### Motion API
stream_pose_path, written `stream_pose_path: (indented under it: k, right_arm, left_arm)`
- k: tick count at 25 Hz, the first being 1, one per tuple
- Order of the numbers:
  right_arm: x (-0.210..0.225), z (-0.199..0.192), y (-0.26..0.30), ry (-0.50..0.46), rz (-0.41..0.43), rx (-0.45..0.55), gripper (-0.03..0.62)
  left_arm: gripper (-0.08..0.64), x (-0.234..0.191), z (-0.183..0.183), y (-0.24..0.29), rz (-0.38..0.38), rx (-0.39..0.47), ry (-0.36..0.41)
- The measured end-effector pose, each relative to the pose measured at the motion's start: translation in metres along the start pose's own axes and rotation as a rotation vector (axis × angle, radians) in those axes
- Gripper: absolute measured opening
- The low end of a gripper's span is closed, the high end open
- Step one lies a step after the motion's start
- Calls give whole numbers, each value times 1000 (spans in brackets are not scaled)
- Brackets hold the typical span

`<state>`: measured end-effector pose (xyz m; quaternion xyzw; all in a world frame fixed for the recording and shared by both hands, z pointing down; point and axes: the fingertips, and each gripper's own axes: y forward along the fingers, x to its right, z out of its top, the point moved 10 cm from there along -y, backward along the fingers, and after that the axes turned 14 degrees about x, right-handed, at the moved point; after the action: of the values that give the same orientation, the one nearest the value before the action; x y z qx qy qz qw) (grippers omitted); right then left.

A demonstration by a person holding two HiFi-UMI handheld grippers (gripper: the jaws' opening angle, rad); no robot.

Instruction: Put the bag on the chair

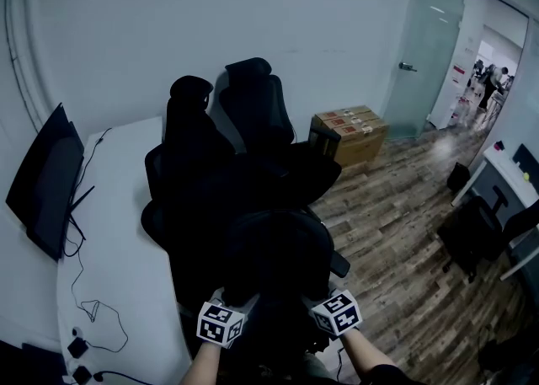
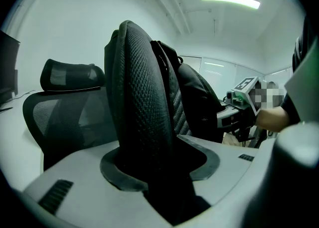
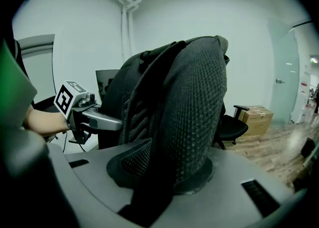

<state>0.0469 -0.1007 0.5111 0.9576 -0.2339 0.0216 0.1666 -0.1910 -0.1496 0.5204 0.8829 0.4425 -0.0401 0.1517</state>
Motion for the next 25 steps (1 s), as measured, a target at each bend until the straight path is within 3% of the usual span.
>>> stream_pose_path:
  k: [25]
  right_arm:
    - [128,-52,140,27,194,-132,115]
  left_arm:
    - [210,-79,-63,122,186,-56,-142]
